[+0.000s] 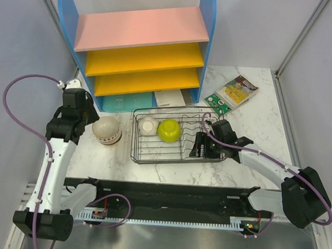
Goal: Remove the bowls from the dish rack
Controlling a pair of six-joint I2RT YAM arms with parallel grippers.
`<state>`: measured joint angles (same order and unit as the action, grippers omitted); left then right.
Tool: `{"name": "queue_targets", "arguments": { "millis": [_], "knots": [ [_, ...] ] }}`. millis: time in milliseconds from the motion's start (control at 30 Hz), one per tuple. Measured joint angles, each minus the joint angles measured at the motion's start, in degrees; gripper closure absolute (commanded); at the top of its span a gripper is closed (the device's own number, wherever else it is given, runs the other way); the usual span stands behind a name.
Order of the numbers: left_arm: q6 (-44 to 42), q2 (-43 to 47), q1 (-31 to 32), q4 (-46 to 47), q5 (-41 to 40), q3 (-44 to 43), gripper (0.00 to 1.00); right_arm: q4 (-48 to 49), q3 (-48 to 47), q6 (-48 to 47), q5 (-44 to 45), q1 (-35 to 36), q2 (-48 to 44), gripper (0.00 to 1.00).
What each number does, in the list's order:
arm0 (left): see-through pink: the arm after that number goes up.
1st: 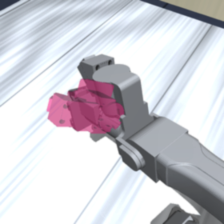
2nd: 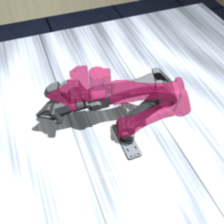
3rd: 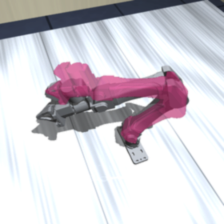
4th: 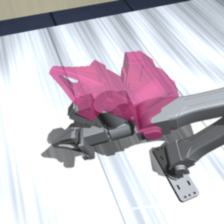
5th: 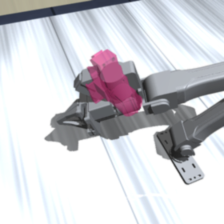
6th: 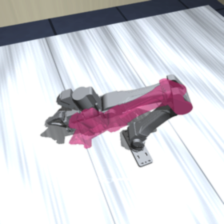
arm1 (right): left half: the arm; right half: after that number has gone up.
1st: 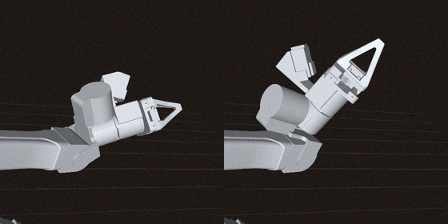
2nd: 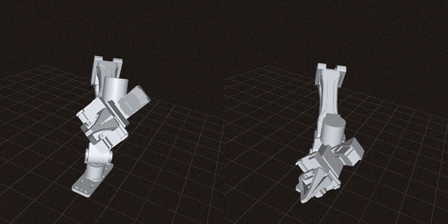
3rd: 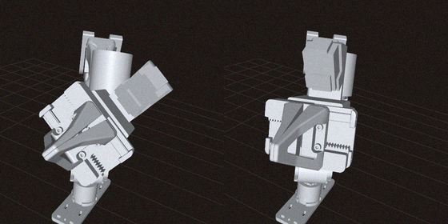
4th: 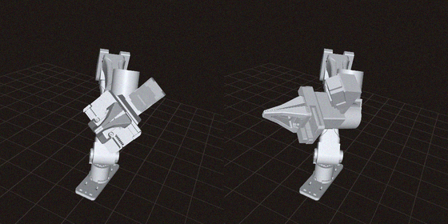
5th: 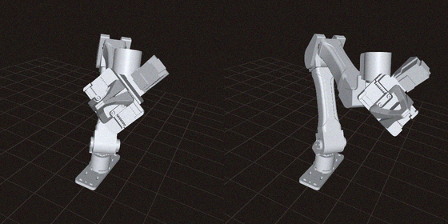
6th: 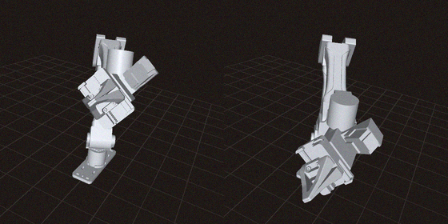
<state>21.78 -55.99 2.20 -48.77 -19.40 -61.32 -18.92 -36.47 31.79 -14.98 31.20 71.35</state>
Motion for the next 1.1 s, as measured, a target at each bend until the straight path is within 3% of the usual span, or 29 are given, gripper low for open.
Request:
{"name": "queue_targets", "arguments": {
  "millis": [200,467,567,633,967,1100],
  "knots": [
    [-1.73,3.52,2.56,7.56,18.45,-1.25,0.52,0.44,0.00,0.13,-0.79,0.02,0.70,0.23],
    [1.33,-2.47,25.53,19.41,26.99,7.78,0.48,0.52,0.00,0.13,-1.14,0.02,0.76,0.23],
    [4.09,-6.03,30.75,23.17,27.56,9.77,0.40,0.52,0.00,0.15,-1.16,0.02,0.74,0.23],
    [5.60,-8.37,32.65,25.11,27.52,10.03,0.33,0.52,0.00,0.15,-1.16,0.02,0.72,0.23],
    [13.25,-15.52,34.82,35.89,28.87,16.72,0.30,0.61,0.09,0.13,-1.22,0.02,0.70,0.23],
    [14.36,-17.20,34.91,37.90,28.98,17.68,0.22,1.09,0.46,0.04,-1.55,0.02,0.35,0.23]
  ]
}}
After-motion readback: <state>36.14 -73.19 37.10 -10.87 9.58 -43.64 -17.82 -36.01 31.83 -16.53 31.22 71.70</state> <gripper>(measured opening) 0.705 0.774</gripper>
